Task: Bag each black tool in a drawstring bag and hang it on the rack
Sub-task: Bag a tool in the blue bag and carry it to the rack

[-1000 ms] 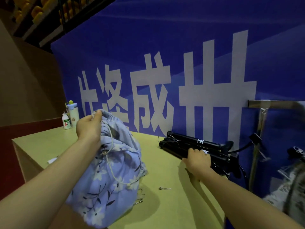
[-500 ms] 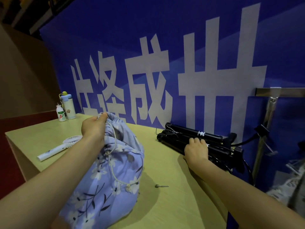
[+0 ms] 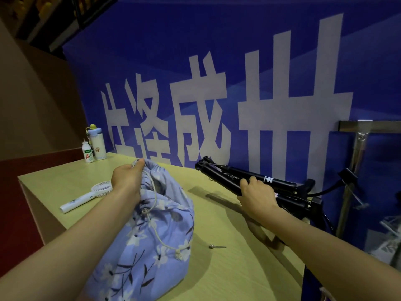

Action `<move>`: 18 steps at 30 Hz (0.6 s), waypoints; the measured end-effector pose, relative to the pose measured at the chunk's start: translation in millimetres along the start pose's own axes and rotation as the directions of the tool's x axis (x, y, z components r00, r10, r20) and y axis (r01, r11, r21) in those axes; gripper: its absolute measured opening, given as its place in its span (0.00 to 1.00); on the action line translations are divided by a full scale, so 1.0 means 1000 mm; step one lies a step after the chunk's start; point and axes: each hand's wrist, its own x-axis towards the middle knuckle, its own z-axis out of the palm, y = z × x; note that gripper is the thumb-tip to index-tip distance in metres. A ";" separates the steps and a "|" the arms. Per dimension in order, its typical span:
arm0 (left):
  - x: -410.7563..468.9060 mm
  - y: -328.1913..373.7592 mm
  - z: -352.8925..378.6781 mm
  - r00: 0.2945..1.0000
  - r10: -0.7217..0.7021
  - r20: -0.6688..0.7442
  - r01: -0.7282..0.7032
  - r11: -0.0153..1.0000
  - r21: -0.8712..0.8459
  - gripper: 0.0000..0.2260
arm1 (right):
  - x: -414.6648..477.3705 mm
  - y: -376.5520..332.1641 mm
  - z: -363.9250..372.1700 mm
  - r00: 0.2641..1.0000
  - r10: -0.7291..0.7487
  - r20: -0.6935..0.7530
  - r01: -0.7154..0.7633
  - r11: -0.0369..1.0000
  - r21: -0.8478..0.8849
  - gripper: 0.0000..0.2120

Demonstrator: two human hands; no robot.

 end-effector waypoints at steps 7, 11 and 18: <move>-0.012 0.015 -0.033 0.993 0.010 -0.118 -0.004 0.998 0.055 0.21 | -0.014 -0.026 -0.060 0.937 -0.156 -0.312 0.168 0.986 0.012 0.17; -0.021 0.032 -0.063 0.987 -0.003 -0.163 0.018 0.996 0.087 0.18 | -0.024 -0.046 -0.095 0.855 -0.274 -0.440 0.278 0.959 -0.057 0.16; -0.033 0.064 -0.113 0.977 0.025 -0.213 0.001 0.992 0.123 0.16 | -0.039 -0.072 -0.138 0.667 -0.457 -0.589 0.464 0.872 -0.152 0.15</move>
